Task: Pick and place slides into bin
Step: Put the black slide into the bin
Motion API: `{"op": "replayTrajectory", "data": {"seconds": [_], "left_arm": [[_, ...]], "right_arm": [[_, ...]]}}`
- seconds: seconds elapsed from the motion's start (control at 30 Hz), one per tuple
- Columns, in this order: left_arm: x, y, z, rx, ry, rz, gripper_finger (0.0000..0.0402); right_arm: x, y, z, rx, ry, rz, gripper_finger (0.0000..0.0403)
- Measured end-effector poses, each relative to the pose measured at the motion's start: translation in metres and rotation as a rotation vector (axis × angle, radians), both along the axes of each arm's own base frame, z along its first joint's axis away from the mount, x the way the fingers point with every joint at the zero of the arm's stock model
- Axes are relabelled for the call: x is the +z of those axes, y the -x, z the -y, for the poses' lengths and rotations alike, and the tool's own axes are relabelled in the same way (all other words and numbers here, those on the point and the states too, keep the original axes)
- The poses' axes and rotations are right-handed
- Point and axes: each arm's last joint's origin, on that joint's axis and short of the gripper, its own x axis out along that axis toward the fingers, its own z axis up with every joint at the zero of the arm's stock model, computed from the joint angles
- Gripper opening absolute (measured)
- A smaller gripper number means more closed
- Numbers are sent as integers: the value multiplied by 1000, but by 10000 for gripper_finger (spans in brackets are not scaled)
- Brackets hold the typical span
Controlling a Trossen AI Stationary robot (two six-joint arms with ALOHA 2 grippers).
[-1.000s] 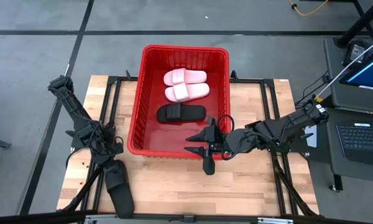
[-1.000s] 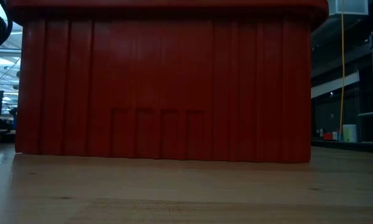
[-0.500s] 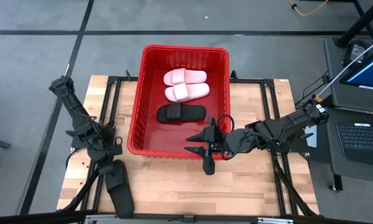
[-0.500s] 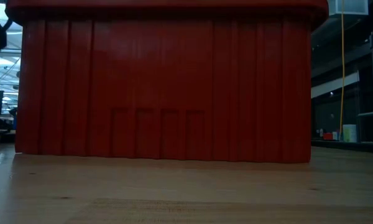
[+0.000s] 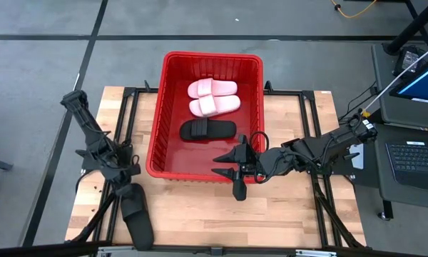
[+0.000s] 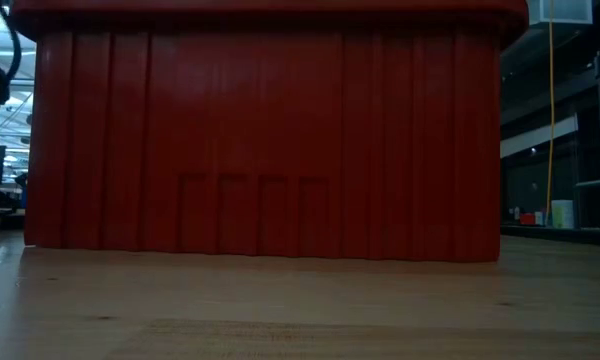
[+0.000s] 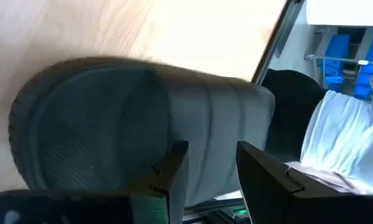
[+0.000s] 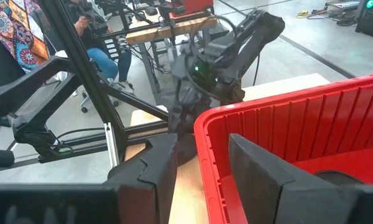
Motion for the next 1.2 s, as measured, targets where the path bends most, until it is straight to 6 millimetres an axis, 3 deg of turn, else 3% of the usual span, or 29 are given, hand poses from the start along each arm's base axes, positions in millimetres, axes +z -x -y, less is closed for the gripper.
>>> {"op": "replayTrajectory", "data": {"seconds": [0.17, 1.0, 1.2], "left_arm": [[-13, -1, 1, 7, 26, 2, 127], [-15, -3, -3, 47, -128, 147, 128], [-15, -2, -2, 35, -83, 87, 128]], "right_arm": [[0, 0, 0, 0, -1, 1, 145], [0, 0, 1, -4, 0, 0, 145], [0, 0, 1, -4, -2, 0, 145]]}}
